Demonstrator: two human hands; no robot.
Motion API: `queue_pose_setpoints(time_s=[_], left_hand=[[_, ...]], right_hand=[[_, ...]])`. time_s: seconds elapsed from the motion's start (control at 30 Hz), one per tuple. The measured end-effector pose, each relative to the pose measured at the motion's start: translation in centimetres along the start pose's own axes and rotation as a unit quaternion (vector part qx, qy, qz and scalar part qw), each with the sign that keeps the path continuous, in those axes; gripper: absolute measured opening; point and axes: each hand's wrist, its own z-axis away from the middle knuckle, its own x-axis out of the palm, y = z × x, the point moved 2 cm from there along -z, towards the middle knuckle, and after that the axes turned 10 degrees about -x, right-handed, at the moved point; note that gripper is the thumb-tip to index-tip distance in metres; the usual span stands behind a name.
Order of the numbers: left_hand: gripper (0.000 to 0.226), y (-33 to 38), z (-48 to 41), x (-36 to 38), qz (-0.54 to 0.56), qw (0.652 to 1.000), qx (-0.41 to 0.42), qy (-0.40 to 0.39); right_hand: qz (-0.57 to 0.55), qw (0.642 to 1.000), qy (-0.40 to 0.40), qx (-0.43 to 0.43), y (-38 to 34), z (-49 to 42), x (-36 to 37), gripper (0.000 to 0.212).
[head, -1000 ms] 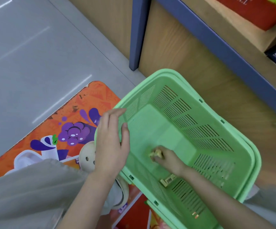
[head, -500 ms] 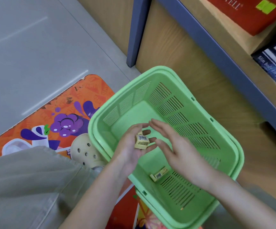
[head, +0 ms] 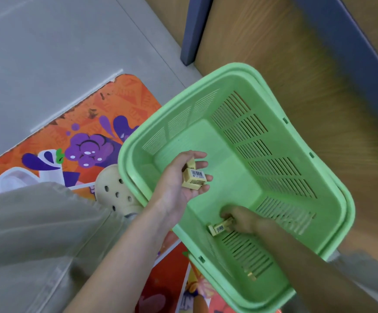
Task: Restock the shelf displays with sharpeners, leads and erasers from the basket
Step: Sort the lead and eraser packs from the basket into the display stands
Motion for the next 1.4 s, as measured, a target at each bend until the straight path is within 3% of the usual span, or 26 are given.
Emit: queue_pose_setpoints(time_s=[0.3,0.53,0.67,0.77,0.87,1.0,1.13,1.23,1.33,1.37,1.4], left_hand=[[0.025,-0.7,-0.6,0.3,-0.001,1.0,-0.018,-0.001],[0.022,-0.7,-0.9,-0.2,-0.01,1.0,-0.008,0.021],[0.012,-0.9,-1.3,-0.7,0.008,0.998,0.013,0.066],[0.011,-1.1,-1.8,-0.7,0.034,0.997,0.005,0.074],[0.019,-1.6,-2.1,-0.2,0.063,0.995,-0.04,0.06],[0.027,-1.6,-1.9,0.7,0.094,0.991,-0.092,-0.037],[0.023,-1.3,-1.6,1.3,0.085,0.989,-0.081,-0.084],[0.023,-0.6,-1.6,1.1,0.073,0.989,-0.056,-0.117],[0.024,0.0,-1.5,0.7,0.073,0.987,-0.041,-0.14],[0.024,0.2,-1.5,0.5,0.073,0.986,-0.035,-0.143],[0.024,0.3,-1.5,0.3,0.073,0.987,-0.029,-0.143]], right_hand=[[0.123,0.991,-0.045,-0.003,-0.7,-1.1,1.2,0.041],[0.037,0.998,-0.015,-0.041,-0.8,-0.8,1.0,0.025],[-0.103,0.987,0.123,-0.03,-3.0,1.3,-2.6,0.021],[-0.252,0.915,0.298,-0.104,-7.0,4.6,-7.0,0.013],[-0.262,0.847,0.407,-0.219,-11.5,8.5,-10.3,0.016],[-0.114,0.848,0.438,-0.276,-15.3,10.0,-11.3,0.02],[-0.107,0.851,0.414,-0.304,-16.4,10.6,-11.3,0.039],[-0.164,0.812,0.461,-0.319,-16.0,11.5,-11.5,0.034],[-0.237,0.758,0.55,-0.258,-13.4,10.8,-11.1,0.02],[-0.237,0.767,0.558,-0.212,-12.2,9.9,-10.5,0.017],[-0.225,0.798,0.537,-0.158,-10.9,8.7,-9.6,0.014]])
